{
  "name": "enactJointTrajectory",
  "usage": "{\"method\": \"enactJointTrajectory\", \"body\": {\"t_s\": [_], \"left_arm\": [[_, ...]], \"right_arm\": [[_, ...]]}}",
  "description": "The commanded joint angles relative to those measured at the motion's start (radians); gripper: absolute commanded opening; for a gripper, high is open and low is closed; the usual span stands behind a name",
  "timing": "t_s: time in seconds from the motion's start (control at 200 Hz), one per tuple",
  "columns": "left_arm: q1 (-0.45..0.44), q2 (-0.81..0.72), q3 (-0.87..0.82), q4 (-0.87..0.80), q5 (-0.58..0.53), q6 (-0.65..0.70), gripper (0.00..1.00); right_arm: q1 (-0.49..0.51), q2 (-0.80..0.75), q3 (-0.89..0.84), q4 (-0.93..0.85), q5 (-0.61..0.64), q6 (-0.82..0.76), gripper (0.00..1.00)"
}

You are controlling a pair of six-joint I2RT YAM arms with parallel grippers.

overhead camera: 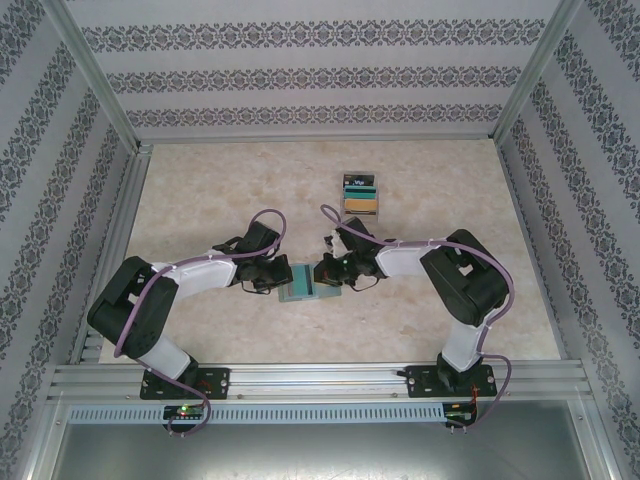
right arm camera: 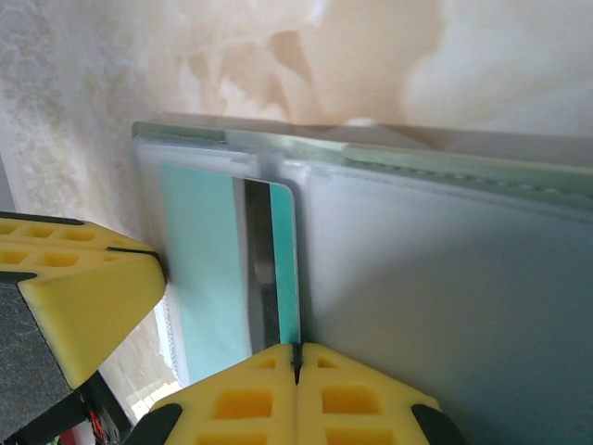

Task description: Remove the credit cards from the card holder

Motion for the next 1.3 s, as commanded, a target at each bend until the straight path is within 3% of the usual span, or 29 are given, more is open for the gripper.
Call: {"method": "enactJointTrajectory", "body": {"t_s": [0.0, 0.205, 0.335, 0.47, 0.854, 1.194, 1.299], "left_arm": [[0.01, 0.026, -0.009, -0.082, -0.044, 0.027, 0.08], [0.01, 0.029, -0.007, -0.081, -0.038, 0.029, 0.09], [0.01, 0.034, -0.008, -0.078, -0.033, 0.03, 0.08], [0.011, 0.035, -0.008, -0.078, -0.032, 0.029, 0.07], [0.011, 0.05, -0.009, -0.067, -0.019, 0.029, 0.06], [0.01, 0.049, -0.006, -0.083, -0.025, 0.043, 0.06], [0.01, 0.051, -0.006, -0.092, -0.033, 0.05, 0.05]], "right_arm": [[-0.013, -0.022, -0.03, -0.029, 0.021, -0.007, 0.0], [-0.016, -0.028, -0.03, -0.027, 0.017, -0.01, 0.0], [-0.014, -0.016, -0.015, -0.026, 0.015, -0.009, 0.22], [-0.011, -0.002, -0.003, -0.019, 0.007, -0.007, 0.25], [-0.001, 0.037, 0.013, 0.025, -0.025, 0.007, 0.22], [-0.025, 0.031, -0.009, 0.034, -0.03, 0.008, 0.01], [-0.045, 0.014, -0.027, 0.028, -0.034, -0.003, 0.0]]}}
